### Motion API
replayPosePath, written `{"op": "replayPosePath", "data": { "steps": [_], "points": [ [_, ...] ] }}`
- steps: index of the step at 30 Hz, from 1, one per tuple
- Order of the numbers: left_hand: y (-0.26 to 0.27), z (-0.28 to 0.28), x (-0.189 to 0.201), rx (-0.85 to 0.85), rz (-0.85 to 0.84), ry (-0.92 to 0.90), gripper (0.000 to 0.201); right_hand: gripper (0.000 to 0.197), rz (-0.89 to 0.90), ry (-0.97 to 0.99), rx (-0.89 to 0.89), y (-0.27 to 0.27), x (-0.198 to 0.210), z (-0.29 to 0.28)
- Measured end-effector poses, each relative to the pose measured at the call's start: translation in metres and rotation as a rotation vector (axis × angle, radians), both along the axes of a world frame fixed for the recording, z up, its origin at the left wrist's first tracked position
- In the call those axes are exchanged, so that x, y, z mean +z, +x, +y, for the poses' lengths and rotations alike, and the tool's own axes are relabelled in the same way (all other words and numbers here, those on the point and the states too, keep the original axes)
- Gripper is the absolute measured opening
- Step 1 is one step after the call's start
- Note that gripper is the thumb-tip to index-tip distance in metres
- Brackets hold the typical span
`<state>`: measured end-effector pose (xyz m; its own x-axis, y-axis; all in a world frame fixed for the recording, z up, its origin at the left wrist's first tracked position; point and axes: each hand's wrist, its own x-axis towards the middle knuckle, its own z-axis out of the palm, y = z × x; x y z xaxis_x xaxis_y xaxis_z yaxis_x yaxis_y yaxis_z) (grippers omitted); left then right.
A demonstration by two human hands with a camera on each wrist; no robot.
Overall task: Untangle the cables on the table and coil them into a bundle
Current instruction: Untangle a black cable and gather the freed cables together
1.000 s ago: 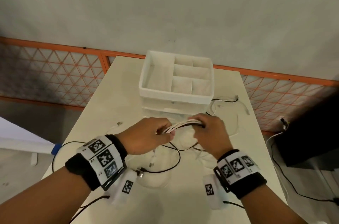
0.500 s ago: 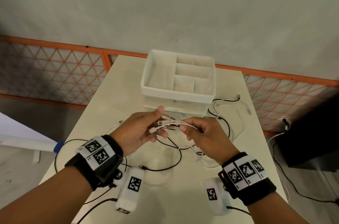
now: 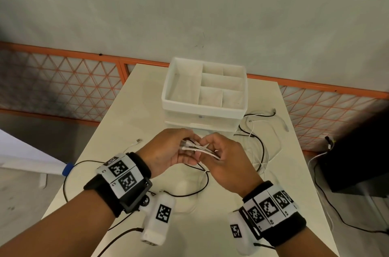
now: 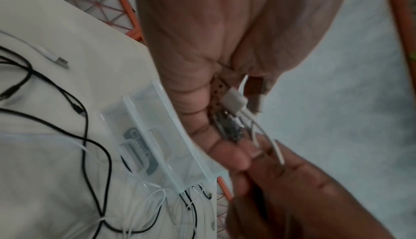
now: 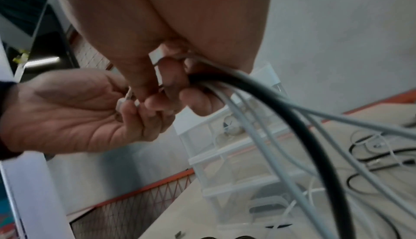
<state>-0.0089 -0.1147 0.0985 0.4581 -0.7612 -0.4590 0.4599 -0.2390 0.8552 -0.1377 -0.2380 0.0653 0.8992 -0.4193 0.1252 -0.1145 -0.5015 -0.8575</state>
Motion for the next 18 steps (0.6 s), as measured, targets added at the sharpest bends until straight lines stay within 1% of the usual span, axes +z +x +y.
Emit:
{"op": "replayPosePath", "data": {
  "steps": [2,5,8,9,11,12,13,15,16,17,18],
  "points": [
    [-0.003,0.0,-0.005,0.045,-0.058,-0.005,0.034,0.007,-0.028,0.016,-0.025,0.001,0.002,0.001],
    [-0.007,-0.002,-0.008,0.102,-0.158,-0.001,0.044,0.011,-0.08,0.011,-0.044,0.003,0.002,0.006],
    [-0.007,-0.002,-0.009,0.056,-0.172,-0.017,0.066,0.015,-0.099,-0.053,-0.044,0.004,0.002,0.009],
    [-0.007,-0.002,-0.009,0.026,-0.199,-0.006,0.068,0.014,-0.1,-0.061,-0.034,0.005,0.002,0.01],
    [-0.007,-0.002,-0.011,0.007,-0.315,0.02,0.063,0.01,-0.1,-0.038,-0.021,0.005,0.003,0.013],
    [-0.007,-0.002,-0.012,0.027,-0.358,0.025,0.058,0.009,-0.092,-0.019,-0.027,0.005,0.004,0.014],
    [-0.007,-0.003,-0.012,0.055,-0.36,0.025,0.054,0.011,-0.076,0.002,-0.037,0.004,0.004,0.014],
    [-0.007,-0.002,-0.01,0.072,-0.259,0.004,0.053,0.013,-0.052,0.038,-0.044,0.004,0.004,0.013],
    [-0.007,-0.002,-0.008,0.034,-0.212,-0.005,0.058,0.012,-0.048,0.046,-0.045,0.004,0.004,0.012],
    [-0.007,-0.001,-0.006,-0.035,-0.212,0.003,0.064,0.01,-0.043,0.046,-0.049,0.003,0.004,0.011],
    [-0.007,0.0,-0.005,-0.121,-0.27,0.026,0.069,0.011,-0.037,0.039,-0.052,0.003,0.003,0.01]
  ]
}}
